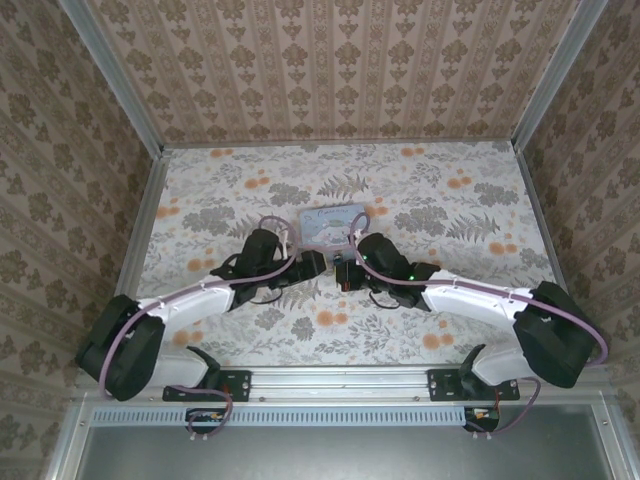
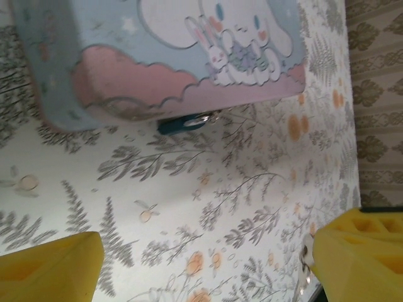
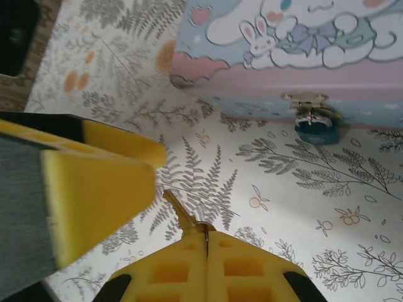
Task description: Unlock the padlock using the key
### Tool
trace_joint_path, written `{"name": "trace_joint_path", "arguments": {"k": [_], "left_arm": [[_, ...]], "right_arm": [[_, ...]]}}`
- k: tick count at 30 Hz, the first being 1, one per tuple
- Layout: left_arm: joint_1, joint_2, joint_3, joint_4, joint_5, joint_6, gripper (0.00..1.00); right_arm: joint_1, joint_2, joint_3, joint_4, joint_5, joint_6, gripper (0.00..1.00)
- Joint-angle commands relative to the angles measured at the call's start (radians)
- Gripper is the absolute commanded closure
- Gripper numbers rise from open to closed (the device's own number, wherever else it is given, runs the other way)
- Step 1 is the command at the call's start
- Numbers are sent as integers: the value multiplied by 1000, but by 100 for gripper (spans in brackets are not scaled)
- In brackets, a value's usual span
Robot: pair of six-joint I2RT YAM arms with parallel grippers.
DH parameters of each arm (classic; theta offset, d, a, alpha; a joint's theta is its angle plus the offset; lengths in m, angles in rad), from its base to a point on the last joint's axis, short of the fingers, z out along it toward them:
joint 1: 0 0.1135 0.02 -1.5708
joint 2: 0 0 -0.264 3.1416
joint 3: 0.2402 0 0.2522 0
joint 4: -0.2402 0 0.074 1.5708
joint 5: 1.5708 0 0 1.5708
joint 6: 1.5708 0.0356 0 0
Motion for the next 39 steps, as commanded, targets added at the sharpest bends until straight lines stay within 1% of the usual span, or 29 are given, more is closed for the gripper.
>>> {"name": "trace_joint_path", "arguments": {"k": [1, 12, 17, 21, 26, 33, 35, 38, 39], "left_arm": [[-16, 23, 45, 103, -13, -42, 13], [-29, 90, 80, 171, -24, -58, 14], [-35, 109, 91, 176, -13, -54, 18], [-41, 139, 92, 202, 2, -60, 25], [-55, 173, 102, 220, 19, -64, 37], [-64, 183, 100, 228, 18, -64, 51], [-64, 182, 100, 228, 20, -64, 58], [-65, 180, 102, 227, 24, -62, 63], [-66, 180, 102, 227, 24, -61, 67]], "right_arm": [[-8, -35, -17, -20, -32, 4, 100], [-10, -24, -17, -12, -61, 8, 100], [-10, -25, -19, -13, -61, 10, 100], [-10, -26, -17, -13, -61, 11, 100], [-9, -26, -16, -19, -55, 8, 100], [-10, -16, -12, -19, -54, 7, 100], [-10, -12, -11, -17, -54, 5, 100], [-10, -2, -9, -14, -53, 4, 100], [-10, 0, -8, -13, -52, 4, 100]]}}
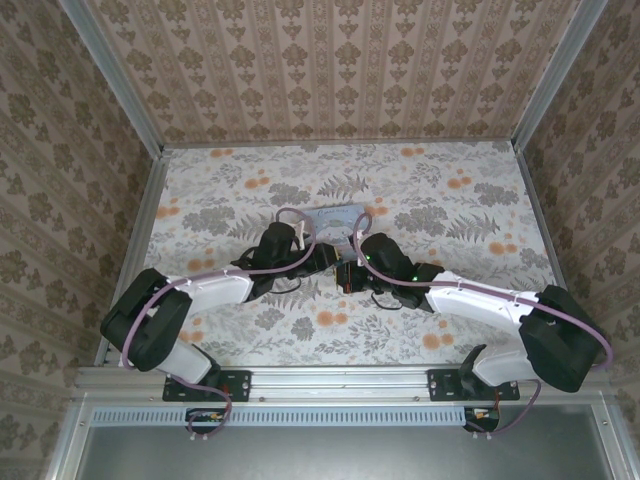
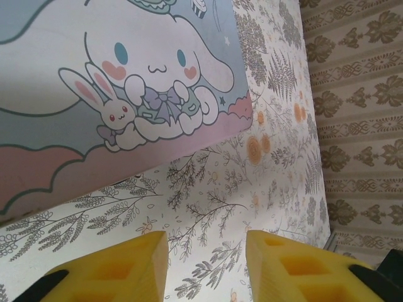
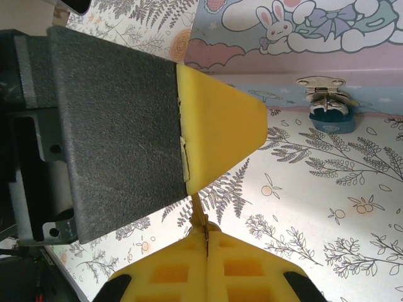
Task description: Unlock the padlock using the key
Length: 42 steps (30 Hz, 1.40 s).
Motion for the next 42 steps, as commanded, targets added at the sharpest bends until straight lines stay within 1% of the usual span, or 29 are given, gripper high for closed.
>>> {"name": "trace_joint_path", "arguments": {"k": [1, 4, 8, 10, 16, 19, 20, 21, 22, 23, 25, 27, 31, 35, 37, 42], "left_arm": [[-11, 4, 25, 17, 15, 7, 71], [-11, 0, 23, 16, 18, 8, 78], [-13, -8, 18, 14, 22, 9, 92], [-15, -12, 17, 14, 24, 8, 100], [-15, -30, 21, 14, 24, 16, 100], [-14, -37, 36, -15, 20, 23, 100], [-14, -36, 37, -17, 17, 23, 96], [-14, -38, 37, -19, 12, 20, 87], [-12, -40, 37, -20, 7, 15, 76], [-11, -42, 37, -20, 4, 13, 71], [-10, -42, 40, -17, 5, 9, 63], [-12, -43, 42, -17, 7, 7, 60], [-17, -41, 44, -14, 18, 5, 60], [-29, -34, 42, -11, 25, 7, 64], [-35, -32, 38, -10, 24, 7, 68], [-40, -31, 29, -5, 19, 7, 83]], "right_arm": [[-5, 18, 4, -2, -2, 4, 100], [-6, 27, 8, 3, -2, 5, 100], [-6, 35, 14, 11, 0, 8, 100], [-6, 35, 19, 17, 0, 12, 100], [-8, 35, 27, 29, 4, 25, 100], [-8, 35, 32, 26, 3, 26, 100], [-8, 35, 31, 28, 2, 27, 100], [-8, 35, 29, 29, 1, 28, 100], [-8, 35, 27, 32, 1, 28, 100], [-7, 35, 25, 31, 1, 28, 100], [-8, 35, 20, 34, 1, 30, 100], [-8, 35, 18, 34, 1, 30, 100], [-8, 35, 19, 35, 1, 28, 100], [-8, 35, 24, 37, 1, 28, 100], [-7, 35, 26, 37, 1, 28, 100], [-9, 35, 30, 37, -1, 28, 100]]}}
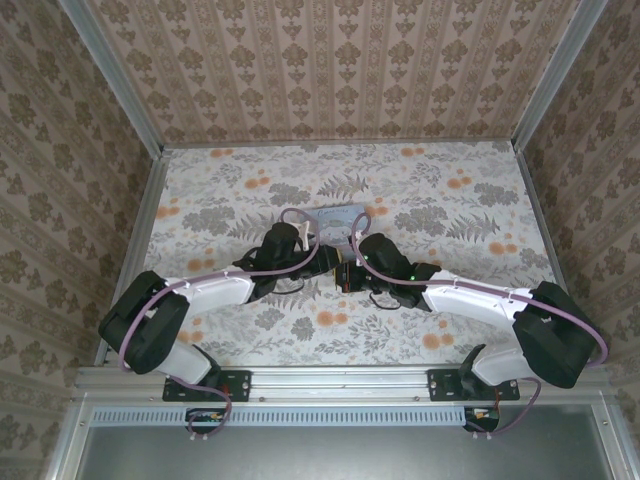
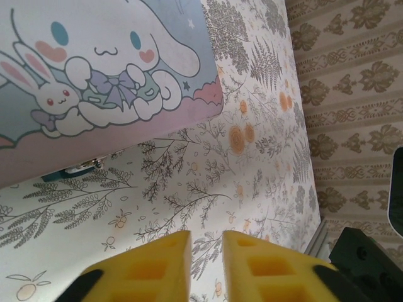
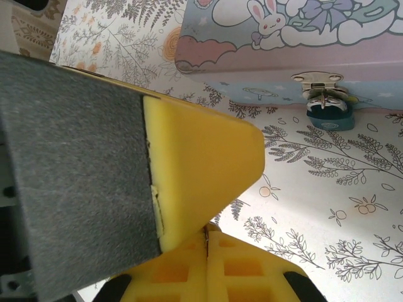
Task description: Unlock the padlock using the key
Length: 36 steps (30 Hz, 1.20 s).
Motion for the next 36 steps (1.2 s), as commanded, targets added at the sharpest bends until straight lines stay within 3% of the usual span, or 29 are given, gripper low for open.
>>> {"name": "trace_joint_path", "arguments": {"k": [1, 5, 11, 12, 15, 19, 24, 36], "left_arm": [[-8, -14, 10, 4, 8, 10, 86], [-8, -12, 12, 0, -4, 12, 100], [-5, -7, 36, -2, 0, 29, 100], [-2, -10, 42, -3, -1, 34, 100], [27, -36, 48, -3, -3, 43, 100], [80, -87, 69, 10, 16, 79, 100], [125, -132, 74, 123, 75, 132, 100], [144, -170, 80, 400, 152, 143, 100]], "right_arm": [[-7, 9, 30, 18, -1, 5, 100], [-7, 9, 29, 18, -2, 6, 100], [-12, -3, 27, 25, -3, 12, 100], [-18, -17, 21, 28, 3, 18, 96], [-62, -94, -45, 86, 5, 69, 55], [-146, -204, -146, 186, -21, 144, 43], [-216, -248, -226, 389, -62, 217, 42], [-220, -94, -221, 925, -148, 296, 42]]}}
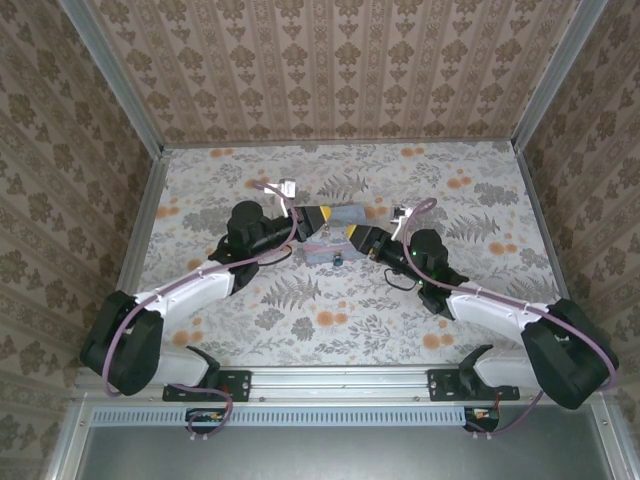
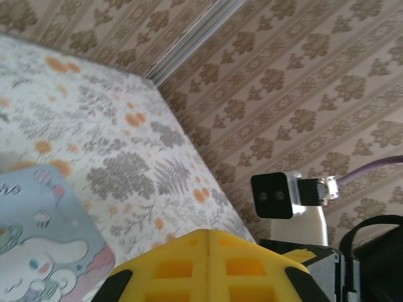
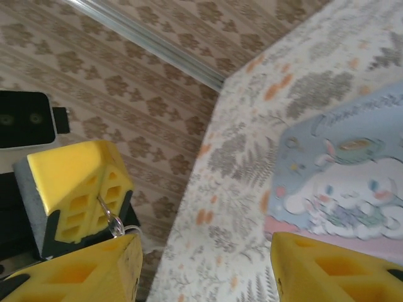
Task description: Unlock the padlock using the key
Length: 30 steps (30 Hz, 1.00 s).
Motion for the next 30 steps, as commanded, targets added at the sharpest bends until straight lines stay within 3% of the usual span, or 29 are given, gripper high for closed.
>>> {"name": "trace_joint_path", "arguments": {"k": [1, 15, 30], "left_arm": [[4, -30, 28, 123, 39, 17, 100], [-3, -7, 7, 259, -19, -48, 100], [-16, 47, -4, 322, -34, -74, 100]], "right_arm": [[0, 22, 8, 227, -43, 38, 42], [41, 193, 65, 520, 9, 135, 46], [101, 218, 103, 538, 54, 131, 51]]}}
